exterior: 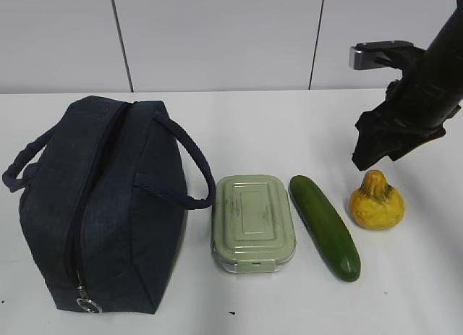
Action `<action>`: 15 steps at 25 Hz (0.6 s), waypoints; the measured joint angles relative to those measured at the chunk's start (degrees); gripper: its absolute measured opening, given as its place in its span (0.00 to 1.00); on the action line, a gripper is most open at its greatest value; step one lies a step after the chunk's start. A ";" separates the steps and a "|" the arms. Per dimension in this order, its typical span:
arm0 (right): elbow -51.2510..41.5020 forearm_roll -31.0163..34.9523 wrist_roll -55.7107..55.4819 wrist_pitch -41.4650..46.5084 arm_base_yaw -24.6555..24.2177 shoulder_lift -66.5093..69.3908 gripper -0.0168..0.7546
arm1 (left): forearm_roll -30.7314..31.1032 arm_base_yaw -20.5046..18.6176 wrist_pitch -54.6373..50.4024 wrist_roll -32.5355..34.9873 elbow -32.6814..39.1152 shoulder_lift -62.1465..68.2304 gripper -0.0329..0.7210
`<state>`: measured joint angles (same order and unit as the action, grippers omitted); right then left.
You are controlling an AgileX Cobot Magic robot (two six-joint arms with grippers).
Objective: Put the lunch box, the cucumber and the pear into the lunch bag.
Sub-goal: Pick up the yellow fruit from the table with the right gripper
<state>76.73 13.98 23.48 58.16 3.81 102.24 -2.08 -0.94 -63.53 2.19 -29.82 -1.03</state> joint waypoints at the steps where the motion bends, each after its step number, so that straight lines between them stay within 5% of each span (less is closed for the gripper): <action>1: 0.08 -0.11 0.00 0.13 0.00 0.59 0.67 | 0.00 0.00 0.00 0.00 0.00 0.00 0.36; 15: 0.63 -3.12 -1.19 0.47 0.00 6.97 0.68 | 0.00 0.00 0.00 0.00 0.00 0.00 0.36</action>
<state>77.36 10.86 22.29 58.63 3.81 109.21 -2.08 -0.94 -63.53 2.19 -29.82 -1.03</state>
